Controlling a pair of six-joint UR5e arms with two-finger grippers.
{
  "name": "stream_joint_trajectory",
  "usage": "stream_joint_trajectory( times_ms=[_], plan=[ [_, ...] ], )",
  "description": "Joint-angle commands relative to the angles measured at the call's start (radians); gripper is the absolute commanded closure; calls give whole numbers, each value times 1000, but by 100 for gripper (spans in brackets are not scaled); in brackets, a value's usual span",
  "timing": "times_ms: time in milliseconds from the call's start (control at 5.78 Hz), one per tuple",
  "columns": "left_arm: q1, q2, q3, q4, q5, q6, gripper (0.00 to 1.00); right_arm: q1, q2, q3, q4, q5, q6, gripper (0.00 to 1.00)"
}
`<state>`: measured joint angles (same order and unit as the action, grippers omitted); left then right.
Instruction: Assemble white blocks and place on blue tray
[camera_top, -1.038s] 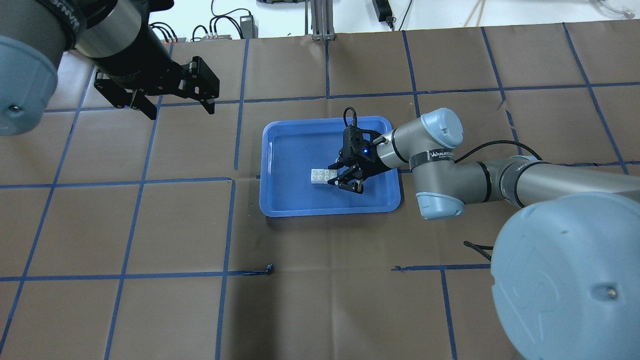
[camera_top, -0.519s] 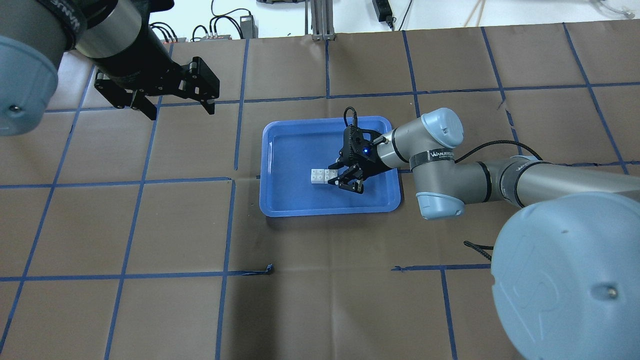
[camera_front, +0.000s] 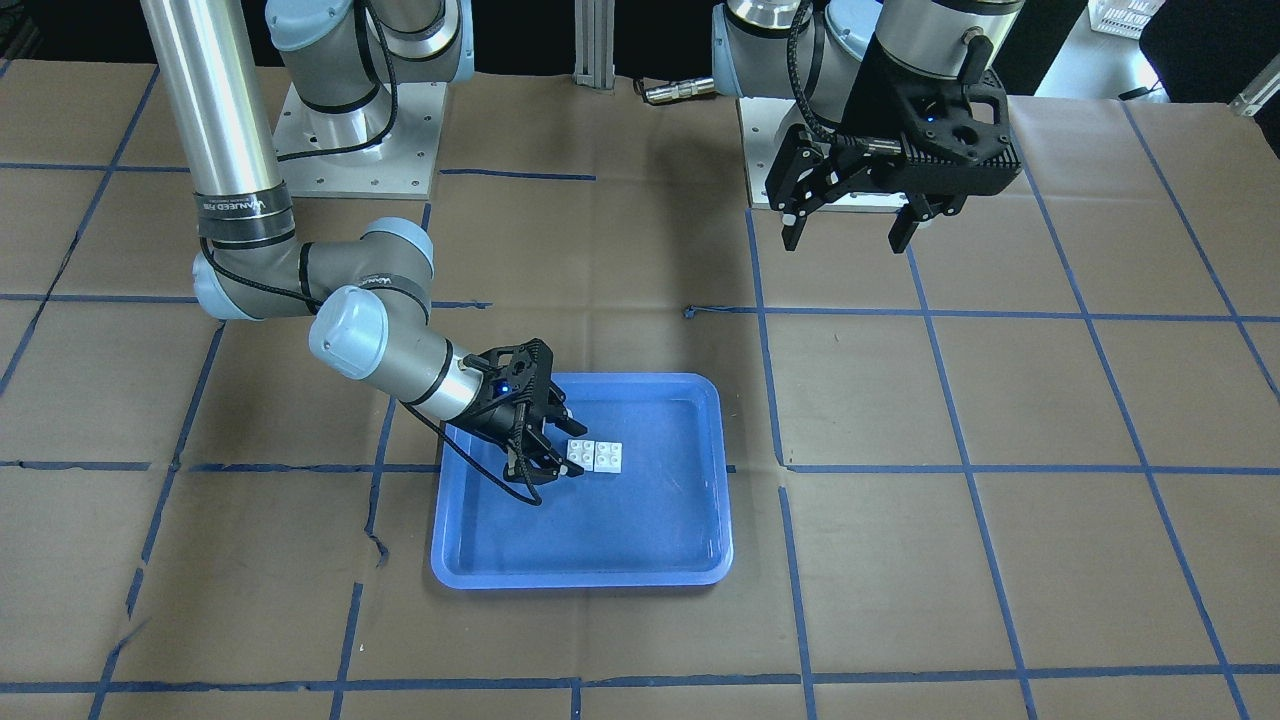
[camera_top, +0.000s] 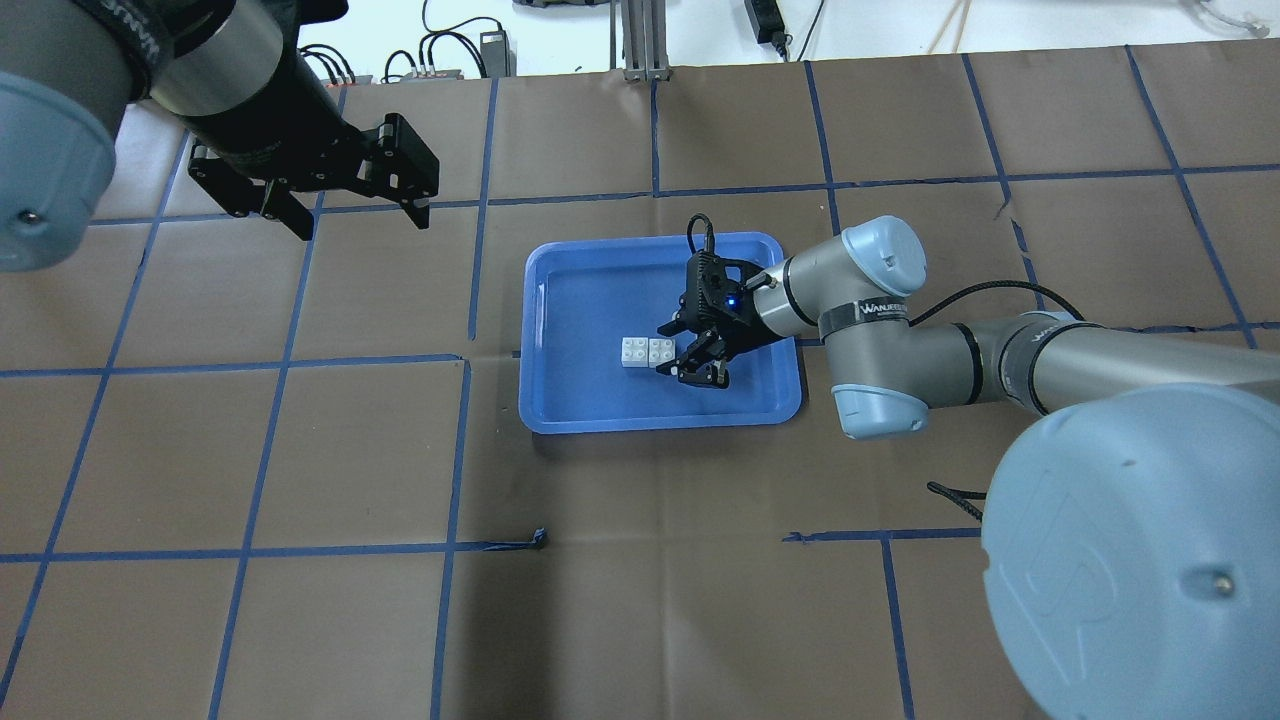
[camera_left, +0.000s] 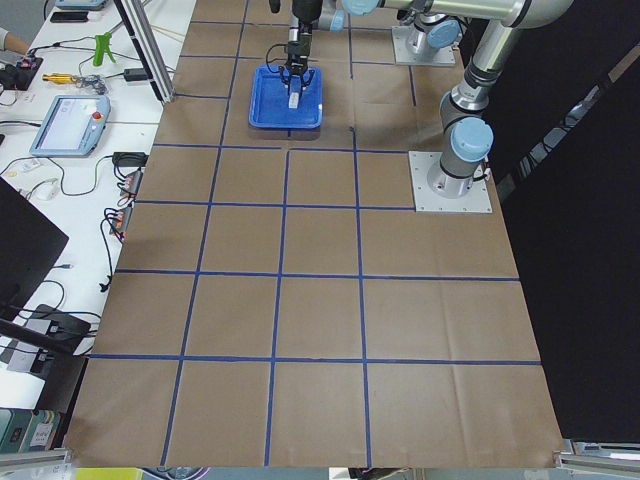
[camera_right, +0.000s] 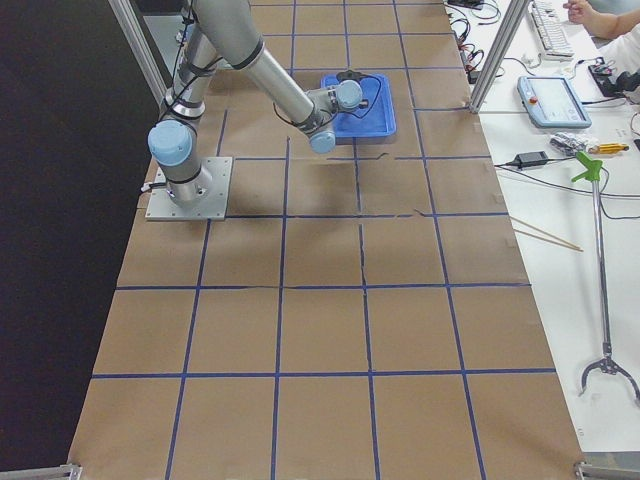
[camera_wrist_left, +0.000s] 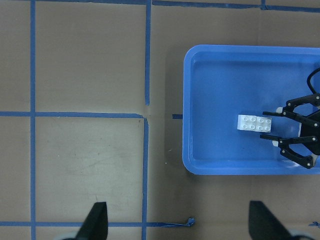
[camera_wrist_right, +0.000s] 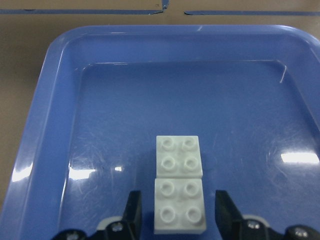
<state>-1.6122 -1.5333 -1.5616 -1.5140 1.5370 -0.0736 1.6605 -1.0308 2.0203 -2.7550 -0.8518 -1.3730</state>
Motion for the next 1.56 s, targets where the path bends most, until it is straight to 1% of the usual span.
stream_joint_trajectory(
  times_ms=[0, 173, 346, 519, 692, 1038, 1211, 1383],
  plan=[
    [0, -1, 0, 0, 0, 0, 1, -1, 0, 0, 0, -1, 2, 28],
    [0, 1, 2, 0, 0, 0, 1, -1, -5, -6, 2, -10, 2, 1],
    [0, -1, 0, 0, 0, 0, 1, -2, -12, -27, 11, -27, 61, 0],
    [0, -1, 0, 0, 0, 0, 1, -2, -15, -69, 53, -91, 93, 0],
    [0, -1, 2, 0, 0, 0, 1, -4, -47, -128, 198, -146, 98, 0],
    [0, -1, 0, 2, 0, 0, 1, -16, -127, -286, 540, -287, 98, 0],
    [0, -1, 2, 2, 0, 0, 1, -21, -156, -375, 712, -394, 115, 0],
    [0, -1, 2, 2, 0, 0, 1, -48, -191, -429, 842, -486, 197, 0]
  ],
)
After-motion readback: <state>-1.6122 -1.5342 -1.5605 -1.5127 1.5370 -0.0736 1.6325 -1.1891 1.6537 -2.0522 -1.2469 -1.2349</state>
